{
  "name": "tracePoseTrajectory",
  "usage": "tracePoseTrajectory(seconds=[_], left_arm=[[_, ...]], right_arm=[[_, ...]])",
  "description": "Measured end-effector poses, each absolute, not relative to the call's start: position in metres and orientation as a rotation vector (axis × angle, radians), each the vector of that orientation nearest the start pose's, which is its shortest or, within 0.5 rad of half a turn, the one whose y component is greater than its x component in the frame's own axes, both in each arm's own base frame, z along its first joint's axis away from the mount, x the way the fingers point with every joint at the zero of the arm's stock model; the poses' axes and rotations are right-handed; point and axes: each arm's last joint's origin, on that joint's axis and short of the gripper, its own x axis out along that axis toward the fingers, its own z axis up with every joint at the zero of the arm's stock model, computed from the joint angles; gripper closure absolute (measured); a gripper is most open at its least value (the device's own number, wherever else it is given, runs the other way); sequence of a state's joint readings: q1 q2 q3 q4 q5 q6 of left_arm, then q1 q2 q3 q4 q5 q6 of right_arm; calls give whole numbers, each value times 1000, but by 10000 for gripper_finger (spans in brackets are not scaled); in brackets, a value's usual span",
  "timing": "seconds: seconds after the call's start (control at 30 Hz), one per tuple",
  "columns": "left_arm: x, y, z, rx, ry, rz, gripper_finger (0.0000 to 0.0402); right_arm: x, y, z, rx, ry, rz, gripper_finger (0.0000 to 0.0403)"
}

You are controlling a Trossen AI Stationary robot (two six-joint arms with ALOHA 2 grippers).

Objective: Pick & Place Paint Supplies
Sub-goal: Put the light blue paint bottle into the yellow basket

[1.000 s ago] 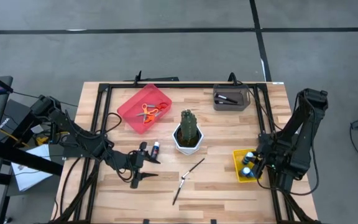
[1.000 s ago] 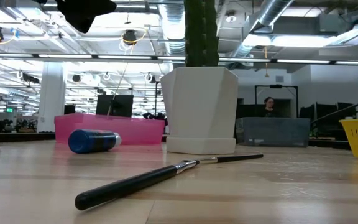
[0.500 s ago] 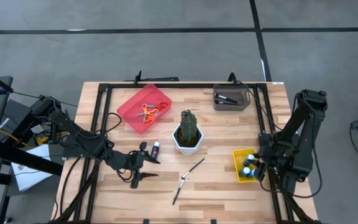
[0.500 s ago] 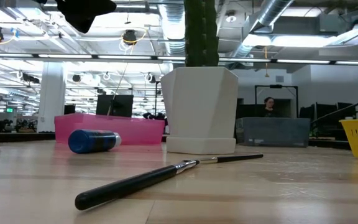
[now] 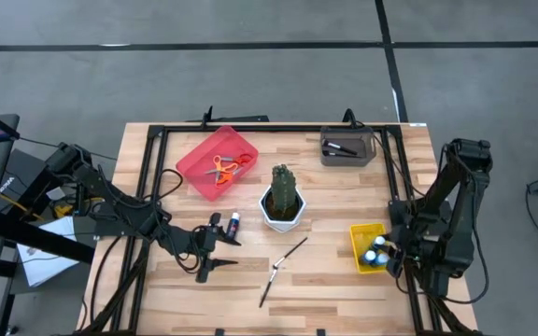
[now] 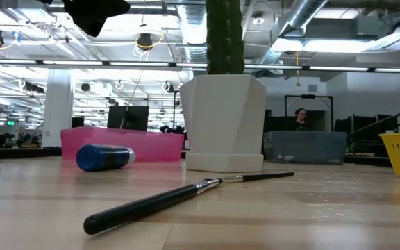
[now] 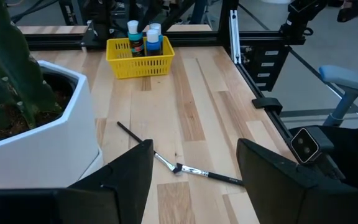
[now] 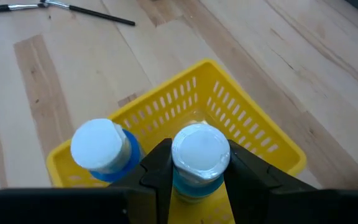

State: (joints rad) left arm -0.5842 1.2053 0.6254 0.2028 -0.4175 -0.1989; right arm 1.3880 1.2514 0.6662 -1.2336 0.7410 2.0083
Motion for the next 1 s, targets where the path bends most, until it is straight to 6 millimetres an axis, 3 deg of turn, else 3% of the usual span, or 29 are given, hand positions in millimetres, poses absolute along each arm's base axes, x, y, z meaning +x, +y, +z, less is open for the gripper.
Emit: tracePoseTrajectory(seconds=[0.5, 0.73, 1.0], left_arm=[[216, -129, 231, -15, 346, -131, 176], [216, -129, 231, -15, 345, -131, 176], [216, -129, 231, -15, 346, -131, 176]], right_arm=[[47, 148, 180, 261, 798, -467, 295], [47, 148, 180, 262, 798, -467, 270], [47, 148, 180, 265, 797, -469, 269]])
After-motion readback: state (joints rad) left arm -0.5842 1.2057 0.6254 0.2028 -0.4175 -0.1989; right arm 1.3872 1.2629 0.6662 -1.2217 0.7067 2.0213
